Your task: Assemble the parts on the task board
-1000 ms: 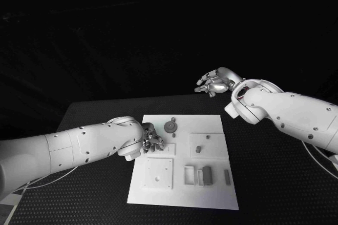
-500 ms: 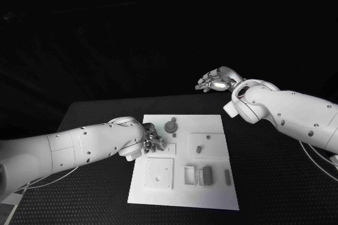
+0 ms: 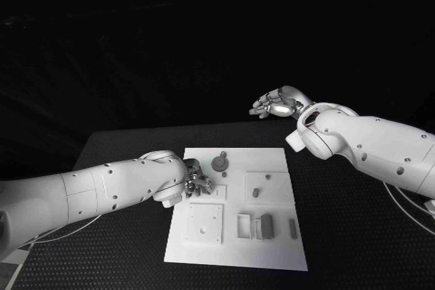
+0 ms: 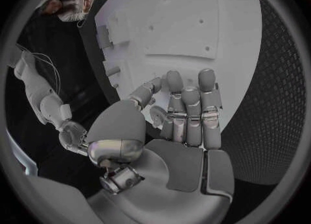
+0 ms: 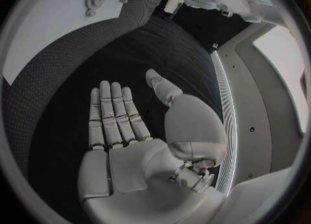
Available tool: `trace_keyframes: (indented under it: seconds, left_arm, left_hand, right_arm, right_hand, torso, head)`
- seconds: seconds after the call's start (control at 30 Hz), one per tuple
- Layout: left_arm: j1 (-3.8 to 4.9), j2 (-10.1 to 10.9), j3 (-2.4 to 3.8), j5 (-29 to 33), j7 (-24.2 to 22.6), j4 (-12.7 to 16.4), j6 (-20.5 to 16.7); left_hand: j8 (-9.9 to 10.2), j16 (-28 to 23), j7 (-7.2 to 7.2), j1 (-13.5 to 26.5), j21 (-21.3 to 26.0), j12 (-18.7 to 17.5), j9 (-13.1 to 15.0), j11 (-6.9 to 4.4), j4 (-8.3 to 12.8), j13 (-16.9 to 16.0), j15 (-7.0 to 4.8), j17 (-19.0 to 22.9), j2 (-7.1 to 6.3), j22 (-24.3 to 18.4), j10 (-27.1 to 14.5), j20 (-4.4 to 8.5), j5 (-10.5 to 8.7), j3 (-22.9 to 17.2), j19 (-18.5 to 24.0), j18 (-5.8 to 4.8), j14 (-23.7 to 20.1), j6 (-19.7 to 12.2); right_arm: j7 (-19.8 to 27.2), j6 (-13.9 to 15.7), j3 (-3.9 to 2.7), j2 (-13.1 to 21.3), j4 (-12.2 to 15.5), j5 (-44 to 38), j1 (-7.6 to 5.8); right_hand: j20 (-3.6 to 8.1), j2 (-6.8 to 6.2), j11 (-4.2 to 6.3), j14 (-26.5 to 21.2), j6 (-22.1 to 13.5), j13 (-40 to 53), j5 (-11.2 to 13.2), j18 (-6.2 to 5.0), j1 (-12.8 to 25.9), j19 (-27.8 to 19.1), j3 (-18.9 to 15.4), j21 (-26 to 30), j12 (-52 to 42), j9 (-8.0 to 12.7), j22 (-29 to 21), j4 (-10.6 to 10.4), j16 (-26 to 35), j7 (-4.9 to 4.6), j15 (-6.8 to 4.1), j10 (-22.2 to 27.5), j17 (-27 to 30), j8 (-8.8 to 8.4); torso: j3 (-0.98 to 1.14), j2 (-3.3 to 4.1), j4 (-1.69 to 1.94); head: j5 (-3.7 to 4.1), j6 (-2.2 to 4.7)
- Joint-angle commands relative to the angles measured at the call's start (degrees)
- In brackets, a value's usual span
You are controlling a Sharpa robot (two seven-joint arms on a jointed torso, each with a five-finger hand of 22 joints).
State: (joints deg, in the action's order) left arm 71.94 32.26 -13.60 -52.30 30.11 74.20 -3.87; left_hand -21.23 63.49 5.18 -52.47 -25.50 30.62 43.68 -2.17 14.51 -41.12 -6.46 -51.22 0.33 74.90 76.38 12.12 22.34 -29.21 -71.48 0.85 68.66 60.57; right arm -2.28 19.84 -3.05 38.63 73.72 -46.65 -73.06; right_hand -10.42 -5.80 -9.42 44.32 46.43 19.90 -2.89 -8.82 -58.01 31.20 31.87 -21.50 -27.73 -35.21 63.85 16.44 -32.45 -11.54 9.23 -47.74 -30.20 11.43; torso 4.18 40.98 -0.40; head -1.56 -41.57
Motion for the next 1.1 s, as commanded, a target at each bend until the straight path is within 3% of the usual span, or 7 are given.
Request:
trace_keyframes:
  seconds: [0.03, 0.6, 0.87, 0.93, 1.03, 1.1]
  left_arm:
    - [-0.14, -0.4, -0.04, -3.95, -0.27, 0.19, 2.15]
    - [-0.29, -0.79, -0.04, -6.73, 0.12, -0.26, 1.98]
    - [-0.29, -0.93, -0.04, -6.39, -0.05, -0.31, 2.2]
    - [-0.29, -0.95, -0.04, -6.21, -0.04, -0.29, 2.04]
    - [-0.29, -0.96, -0.04, -6.16, -0.01, -0.32, 1.63]
    - [-0.29, -0.96, -0.04, -6.16, -0.02, -0.38, 1.61]
  left_hand:
    - [-0.05, 0.34, -3.85, 0.15, -0.21, 0.36, 8.91, -1.01, -0.36, 0.09, -2.18, 0.27, 0.32, 1.26, -0.99, 1.71, -0.17, -0.14, -1.4, 0.43, -1.93, 6.15]
    - [-0.06, 2.25, -4.19, 0.41, -0.67, 1.34, 9.23, -1.34, -1.22, 0.36, -2.55, 2.38, -0.02, 1.25, -0.63, 2.07, -2.4, 0.04, -1.89, 0.36, -1.92, 6.97]
    - [-0.03, 4.29, -4.57, 0.84, -1.02, 2.15, 9.55, -1.69, -2.7, 0.89, -2.97, 4.64, -0.72, 1.21, -0.24, 2.47, -7.54, 0.19, -2.16, 0.28, -2.05, 7.78]
    - [0.02, 4.99, -4.68, 1.27, -1.03, 2.41, 9.67, -1.8, -3.76, 1.09, -3.11, 5.45, -1.43, 1.17, -0.18, 2.6, -12.12, 0.32, -2.16, 0.25, -2.16, 7.95]
    - [0.05, 5.37, -4.71, 1.41, -1.04, 2.55, 9.74, -1.85, -4.32, 1.19, -3.16, 5.89, -1.8, 1.18, -0.16, 2.66, -12.99, 0.33, -2.16, 0.22, -2.26, 8.03]
    - [0.13, 5.82, -4.74, 1.93, -1.03, 2.69, 9.8, -1.88, -5.3, 1.33, -3.2, 6.45, -2.35, 1.17, -0.21, 2.75, -14.56, 0.49, -2.1, 0.2, -2.45, 8.06]
  right_arm:
    - [0.76, -1.29, -0.04, -0.15, -0.04, 0.79, 0.0]
    - [0.22, -2.79, -0.03, -0.21, 0.25, 0.8, 0.01]
    - [0.14, -2.99, -0.03, -0.25, 0.25, 0.8, 0.02]
    - [0.12, -3.07, -0.03, -0.25, 0.27, 0.8, 0.03]
    - [0.09, -3.15, -0.03, -0.24, 0.26, 0.8, 0.03]
    - [0.09, -3.19, -0.03, -0.24, 0.24, 0.8, 0.04]
  right_hand:
    - [0.09, 0.71, -0.2, -0.14, -0.29, -0.23, 0.14, 0.67, 0.05, -0.43, -0.44, 0.27, 0.39, 0.08, 0.12, -0.01, 0.4, -0.07, 0.17, -0.34, 0.1, 0.0]
    - [-0.23, 0.82, -0.55, -1.58, -0.64, -2.06, 0.15, 1.06, 0.1, -1.93, -0.85, 1.13, 0.72, 0.41, 0.43, -0.04, 1.74, -0.2, 0.95, 0.14, 0.72, 0.04]
    - [-0.36, 0.88, -0.74, -2.42, -0.73, -2.71, 0.15, 1.3, 0.02, -2.8, -0.98, 1.54, 0.8, 0.52, 0.61, -0.02, 2.31, -0.22, 1.38, 0.48, 0.99, 0.08]
    - [-0.38, 0.9, -0.76, -2.51, -0.73, -2.82, 0.15, 1.32, 0.01, -2.9, -1.0, 1.58, 0.77, 0.54, 0.66, -0.03, 2.38, -0.23, 1.43, 0.49, 1.02, 0.1]
    - [-0.41, 0.91, -0.76, -2.64, -0.74, -2.97, 0.15, 1.37, 0.0, -3.05, -1.03, 1.64, 0.73, 0.57, 0.72, -0.03, 2.47, -0.23, 1.5, 0.48, 1.07, 0.12]
    - [-0.42, 0.93, -0.77, -2.69, -0.75, -3.03, 0.15, 1.38, -0.01, -3.1, -1.04, 1.67, 0.71, 0.58, 0.75, -0.03, 2.5, -0.23, 1.53, 0.48, 1.08, 0.13]
  torso:
    - [-0.06, 0.04, 0.01]
    - [0.0, 0.01, -0.01]
    - [-0.01, -0.02, -0.01]
    - [0.02, -0.01, -0.03]
    - [0.03, -0.01, -0.05]
    - [0.03, -0.01, -0.05]
  head:
    - [0.08, -0.08]
    - [0.14, -0.38]
    - [0.16, -0.34]
    - [0.17, -0.31]
    - [0.2, -0.29]
    - [0.22, -0.22]
